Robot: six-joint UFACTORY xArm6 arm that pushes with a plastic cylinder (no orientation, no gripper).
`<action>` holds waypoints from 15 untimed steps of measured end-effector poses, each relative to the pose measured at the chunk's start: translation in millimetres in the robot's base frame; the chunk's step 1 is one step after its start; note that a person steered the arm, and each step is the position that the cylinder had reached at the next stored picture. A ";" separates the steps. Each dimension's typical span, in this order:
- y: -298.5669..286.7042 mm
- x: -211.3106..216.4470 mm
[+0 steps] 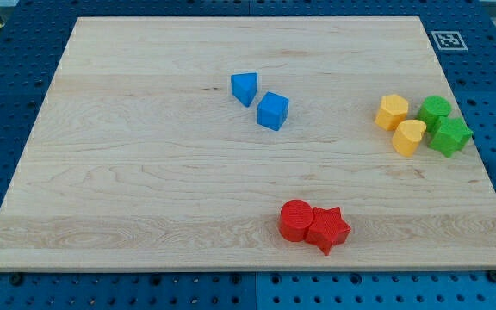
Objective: Push the green star along with the yellow heart
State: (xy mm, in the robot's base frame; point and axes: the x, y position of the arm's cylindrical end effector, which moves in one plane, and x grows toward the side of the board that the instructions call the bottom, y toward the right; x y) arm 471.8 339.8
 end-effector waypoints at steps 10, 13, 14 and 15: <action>-114.4 -6.3; -146.2 -16.2; -137.6 -11.6; -137.1 -11.4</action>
State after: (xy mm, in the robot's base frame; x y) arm 460.5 202.7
